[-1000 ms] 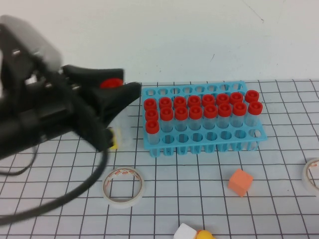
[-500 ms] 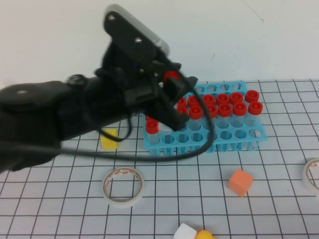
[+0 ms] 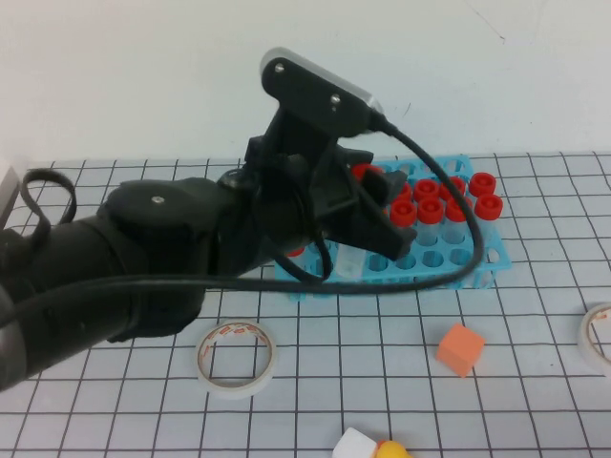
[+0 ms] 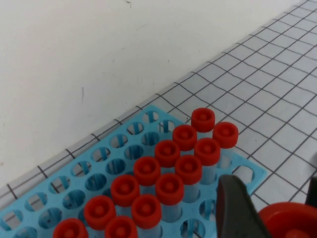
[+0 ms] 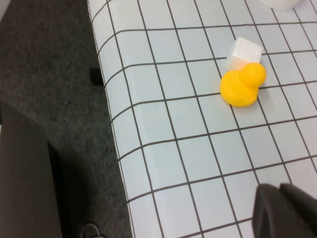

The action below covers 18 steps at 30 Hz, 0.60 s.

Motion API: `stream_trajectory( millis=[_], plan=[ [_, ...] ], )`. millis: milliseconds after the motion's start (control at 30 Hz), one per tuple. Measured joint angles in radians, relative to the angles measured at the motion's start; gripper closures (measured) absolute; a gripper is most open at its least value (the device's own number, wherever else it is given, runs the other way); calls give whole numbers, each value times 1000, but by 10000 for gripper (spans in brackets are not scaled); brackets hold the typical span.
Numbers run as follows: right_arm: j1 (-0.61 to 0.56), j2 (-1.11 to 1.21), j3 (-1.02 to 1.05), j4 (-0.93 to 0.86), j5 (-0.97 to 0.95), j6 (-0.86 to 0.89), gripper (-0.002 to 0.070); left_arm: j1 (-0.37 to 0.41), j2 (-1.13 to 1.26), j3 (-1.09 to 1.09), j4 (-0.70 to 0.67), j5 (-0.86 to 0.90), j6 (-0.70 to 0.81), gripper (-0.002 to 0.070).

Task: Place the test tubes

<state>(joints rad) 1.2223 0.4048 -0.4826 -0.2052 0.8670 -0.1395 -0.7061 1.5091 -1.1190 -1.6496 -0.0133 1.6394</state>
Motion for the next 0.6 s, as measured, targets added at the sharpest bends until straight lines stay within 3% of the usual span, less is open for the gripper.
stream_trajectory(
  millis=[100, 167, 267, 367, 500, 600],
  plan=[
    [0, 0, 0, 0, 0, 0, 678, -18, -2, -4, 326, -26, -404, 424],
    [0, 0, 0, 0, 0, 0, 678, -49, -3, -7, 635, -74, -775, 424],
    [0, 0, 0, 0, 0, 0, 678, -83, -8, 11, 950, -172, -1167, 424],
    [0, 0, 0, 0, 0, 0, 678, -87, 2, 74, 1098, -336, -1322, 424],
    [0, 0, 0, 0, 0, 0, 678, -87, 51, 157, 1142, -538, -1348, 424],
    [0, 0, 0, 0, 0, 0, 678, -83, 96, 180, 1159, -592, -1356, 424]
  ],
)
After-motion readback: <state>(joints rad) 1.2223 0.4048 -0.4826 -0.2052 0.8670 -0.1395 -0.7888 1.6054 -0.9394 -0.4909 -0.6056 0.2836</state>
